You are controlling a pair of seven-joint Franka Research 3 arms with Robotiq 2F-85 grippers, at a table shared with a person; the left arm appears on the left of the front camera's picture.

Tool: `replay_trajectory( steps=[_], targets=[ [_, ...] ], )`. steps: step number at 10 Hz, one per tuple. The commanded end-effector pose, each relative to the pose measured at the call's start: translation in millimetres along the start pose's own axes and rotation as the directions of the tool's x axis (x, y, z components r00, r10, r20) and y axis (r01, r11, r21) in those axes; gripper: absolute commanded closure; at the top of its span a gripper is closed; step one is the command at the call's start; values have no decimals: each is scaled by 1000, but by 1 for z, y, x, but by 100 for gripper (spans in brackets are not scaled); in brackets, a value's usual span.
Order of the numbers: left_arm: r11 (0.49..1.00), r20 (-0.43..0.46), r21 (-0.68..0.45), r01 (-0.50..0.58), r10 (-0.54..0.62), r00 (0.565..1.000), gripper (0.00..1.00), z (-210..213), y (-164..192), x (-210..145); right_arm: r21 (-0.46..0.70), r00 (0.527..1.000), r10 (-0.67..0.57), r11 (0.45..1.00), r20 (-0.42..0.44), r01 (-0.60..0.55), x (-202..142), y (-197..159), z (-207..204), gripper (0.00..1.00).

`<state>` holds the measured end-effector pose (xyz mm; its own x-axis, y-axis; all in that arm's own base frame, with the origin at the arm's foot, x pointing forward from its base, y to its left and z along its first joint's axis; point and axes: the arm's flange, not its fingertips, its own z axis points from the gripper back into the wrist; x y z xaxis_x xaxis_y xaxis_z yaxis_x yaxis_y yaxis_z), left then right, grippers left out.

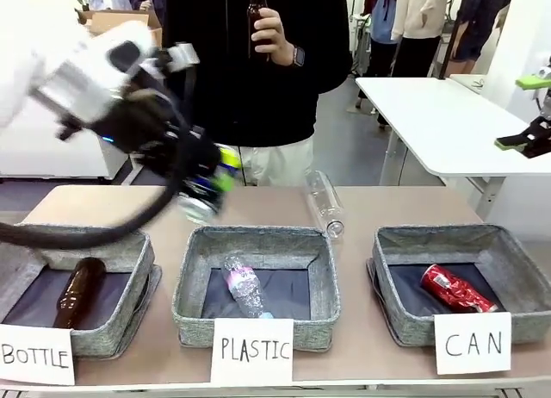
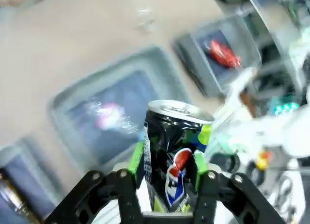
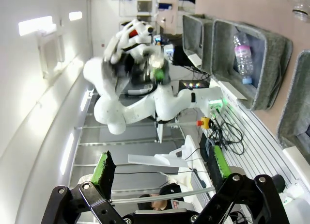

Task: Sort the can waste into the basket.
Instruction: Pick up the can waste from the table and place it in the right Fabric basket.

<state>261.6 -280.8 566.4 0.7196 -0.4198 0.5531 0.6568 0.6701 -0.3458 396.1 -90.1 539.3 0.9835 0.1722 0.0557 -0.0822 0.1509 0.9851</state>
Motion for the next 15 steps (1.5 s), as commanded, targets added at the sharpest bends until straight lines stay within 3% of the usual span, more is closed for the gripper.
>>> replay_trajectory(
  steps=[1, 4, 7, 8, 10, 15],
  targets=[
    [959, -9, -87, 271, -273, 962, 56, -81, -47, 56, -4, 1000, 22, 1000, -11, -22, -2, 0, 2, 0],
    [862, -28, -197, 466, -481, 877, 56, -210, -114, 100, -4, 1000, 22, 1000, -11, -22, -2, 0, 2, 0],
    [792, 57, -103, 601, -599, 799, 56, -301, -151, 113, -4, 1000, 22, 1000, -11, -22, -2, 0, 2, 0],
    [795, 43, -68, 602, -601, 798, 56, -327, -151, 119, -4, 1000, 22, 1000, -11, -22, -2, 0, 2, 0],
    [772, 272, 75, 632, -625, 732, 56, -314, -154, 114, -4, 1000, 22, 1000, -11, -22, -2, 0, 2, 0],
    [753, 188, 80, 654, -655, 732, 56, -324, -142, 105, -4, 1000, 22, 1000, -11, -22, -2, 0, 2, 0]
  ],
)
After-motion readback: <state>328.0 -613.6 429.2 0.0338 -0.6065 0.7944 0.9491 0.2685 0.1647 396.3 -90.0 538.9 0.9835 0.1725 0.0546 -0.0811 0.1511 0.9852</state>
